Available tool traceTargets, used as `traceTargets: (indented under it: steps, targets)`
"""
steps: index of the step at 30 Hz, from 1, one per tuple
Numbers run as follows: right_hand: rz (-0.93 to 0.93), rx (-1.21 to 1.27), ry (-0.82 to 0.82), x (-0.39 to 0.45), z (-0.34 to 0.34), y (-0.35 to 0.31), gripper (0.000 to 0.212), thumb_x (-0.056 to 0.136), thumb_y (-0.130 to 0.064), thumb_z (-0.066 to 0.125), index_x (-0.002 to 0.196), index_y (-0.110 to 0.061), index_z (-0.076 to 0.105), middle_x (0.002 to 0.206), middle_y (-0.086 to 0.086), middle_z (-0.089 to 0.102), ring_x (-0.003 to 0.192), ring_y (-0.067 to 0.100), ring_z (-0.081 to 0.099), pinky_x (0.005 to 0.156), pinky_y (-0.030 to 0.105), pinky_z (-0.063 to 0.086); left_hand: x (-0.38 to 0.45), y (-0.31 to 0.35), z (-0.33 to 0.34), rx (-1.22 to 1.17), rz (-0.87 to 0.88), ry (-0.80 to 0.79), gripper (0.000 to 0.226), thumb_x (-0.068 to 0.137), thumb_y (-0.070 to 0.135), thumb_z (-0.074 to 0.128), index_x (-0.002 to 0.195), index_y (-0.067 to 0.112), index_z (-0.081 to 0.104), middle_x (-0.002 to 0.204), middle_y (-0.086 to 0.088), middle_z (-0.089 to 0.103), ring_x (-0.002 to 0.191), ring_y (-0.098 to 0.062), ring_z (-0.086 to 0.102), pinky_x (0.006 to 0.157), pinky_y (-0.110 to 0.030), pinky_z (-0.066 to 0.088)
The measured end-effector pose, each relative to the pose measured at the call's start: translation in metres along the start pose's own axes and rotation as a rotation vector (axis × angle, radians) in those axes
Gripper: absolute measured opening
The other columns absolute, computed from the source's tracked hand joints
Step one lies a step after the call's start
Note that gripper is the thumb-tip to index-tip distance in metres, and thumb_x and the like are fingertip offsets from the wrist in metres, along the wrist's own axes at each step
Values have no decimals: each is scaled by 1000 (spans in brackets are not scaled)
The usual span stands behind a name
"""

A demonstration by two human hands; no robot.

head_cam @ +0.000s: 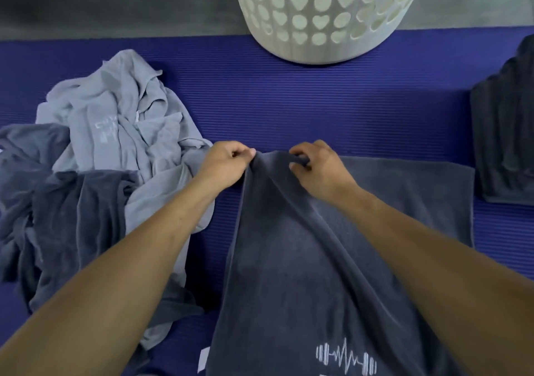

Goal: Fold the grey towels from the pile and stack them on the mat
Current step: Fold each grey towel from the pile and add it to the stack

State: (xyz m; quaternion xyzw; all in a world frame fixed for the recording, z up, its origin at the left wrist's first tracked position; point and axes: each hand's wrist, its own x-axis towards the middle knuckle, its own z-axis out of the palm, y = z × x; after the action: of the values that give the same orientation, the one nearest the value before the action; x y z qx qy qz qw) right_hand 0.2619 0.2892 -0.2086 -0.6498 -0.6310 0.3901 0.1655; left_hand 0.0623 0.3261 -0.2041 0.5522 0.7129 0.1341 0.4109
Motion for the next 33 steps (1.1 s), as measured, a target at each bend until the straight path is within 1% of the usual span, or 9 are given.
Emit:
traceTargets:
  steps: [6,10,14,18,22,25,27,30,33]
  targets:
    - [43,-9,-2,4,-4,-1,16,99,-27,56,108,-16,65,113,3,51,96,21,58,86,32,51,-6,3,-13,-721,-421,94,22,102,15,51,82,16,60,65,3,67,68,-12,62,61,-26,53]
    - [54,14,44,7,-2,-2,14,100,-25,54,102,-16,65,109,1,52,92,17,56,80,30,50,-1,-11,-13,-513,-275,122,16,98,19,58,86,16,68,86,-2,72,85,-18,68,86,-34,57]
    - [77,41,116,11,0,0,14,100,-22,55,98,-13,65,106,3,58,86,16,57,76,29,52,4,-12,-15,-596,-171,43,22,99,16,56,83,16,71,93,-5,75,97,-23,70,99,-37,52]
    - [103,116,200,13,2,-1,9,97,-16,58,99,-11,65,98,2,65,85,15,63,76,30,57,7,-19,-11,-344,-152,151,13,96,22,63,84,18,67,89,-3,73,83,-18,69,90,-38,57]
    - [17,99,192,-4,-13,6,19,94,-15,60,113,-14,63,105,4,66,93,13,63,76,16,49,-18,-8,-8,-134,104,293,5,94,20,65,88,19,64,85,7,68,80,-5,64,75,-13,49]
    - [-37,-36,184,-37,-41,31,16,91,-10,62,106,-11,67,102,3,68,92,17,65,84,24,51,-40,12,16,-46,315,176,4,90,17,66,89,20,67,85,11,67,77,2,60,74,-10,45]
    - [16,-64,175,-66,-64,50,16,90,-10,65,106,-10,68,102,1,68,90,13,66,83,15,49,-51,25,40,-2,385,27,6,91,17,66,94,21,68,91,11,67,82,3,60,78,-9,45]
    - [142,-36,203,-108,-93,81,13,90,-12,66,103,-15,69,96,-7,68,81,-1,64,73,0,41,-61,40,82,91,482,-161,12,92,20,65,102,25,69,102,10,63,90,-4,59,87,-28,50]
    - [238,14,311,-137,-110,109,11,91,-14,65,100,-17,69,89,-12,68,79,-2,64,67,2,44,-72,60,120,185,558,-282,24,94,27,62,117,30,66,126,11,57,114,-12,55,101,-39,46]
